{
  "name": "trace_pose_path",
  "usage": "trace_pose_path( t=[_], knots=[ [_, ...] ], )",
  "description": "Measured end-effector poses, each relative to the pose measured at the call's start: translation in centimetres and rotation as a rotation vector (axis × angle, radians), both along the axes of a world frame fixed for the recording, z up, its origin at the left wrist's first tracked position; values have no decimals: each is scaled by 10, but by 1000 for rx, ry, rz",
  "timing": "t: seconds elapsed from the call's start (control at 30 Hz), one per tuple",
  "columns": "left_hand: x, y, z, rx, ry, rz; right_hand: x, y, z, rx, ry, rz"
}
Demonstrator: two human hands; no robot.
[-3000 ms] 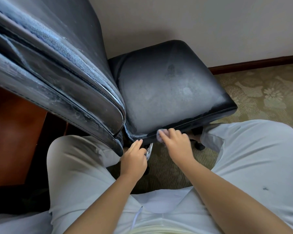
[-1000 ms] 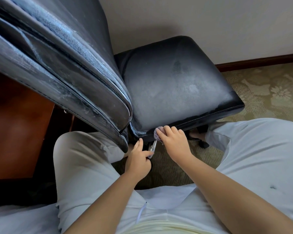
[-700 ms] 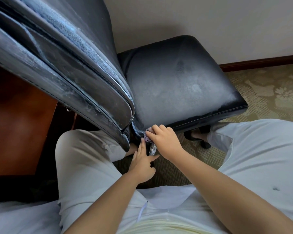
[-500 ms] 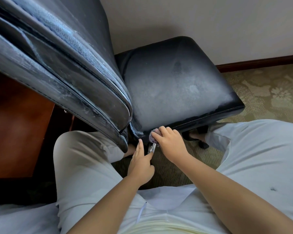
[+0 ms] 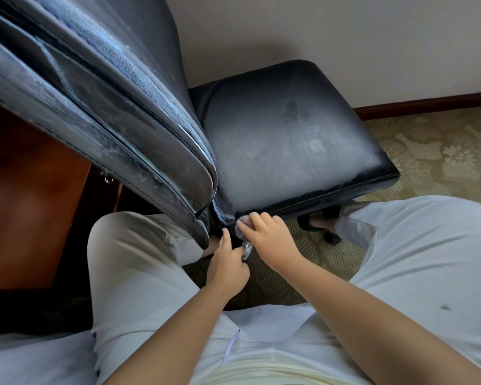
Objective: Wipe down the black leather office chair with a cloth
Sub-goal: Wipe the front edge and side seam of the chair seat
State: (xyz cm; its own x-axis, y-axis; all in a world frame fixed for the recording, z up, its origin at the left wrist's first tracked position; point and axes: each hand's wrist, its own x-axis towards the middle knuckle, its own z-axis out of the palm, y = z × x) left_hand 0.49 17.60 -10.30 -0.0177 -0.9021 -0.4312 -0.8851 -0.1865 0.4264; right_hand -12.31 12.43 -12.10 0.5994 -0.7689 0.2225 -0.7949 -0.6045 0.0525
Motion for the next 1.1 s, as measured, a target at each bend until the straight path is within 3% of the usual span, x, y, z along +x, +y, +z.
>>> trace_pose_path(
  t=[0.27,0.47,0.67,0.83,0.93,1.1],
  knots=[
    [6,3,-4,4,61,9,-8,-3,4,-38,10,-43],
    [4,0,-9,-49,114,39,31,-3,21,184,45,-53],
    [5,0,-4,64,154,139,4,-1,9,77,97,-1],
    [3,-2,-2,39,191,159,29,-8,22,192,56,-126],
    [3,-2,1,49,198,156,27,-6,20,278,84,-66],
    [2,-2,1,64,222,172,20,-10,19,231,51,-141]
  ],
)
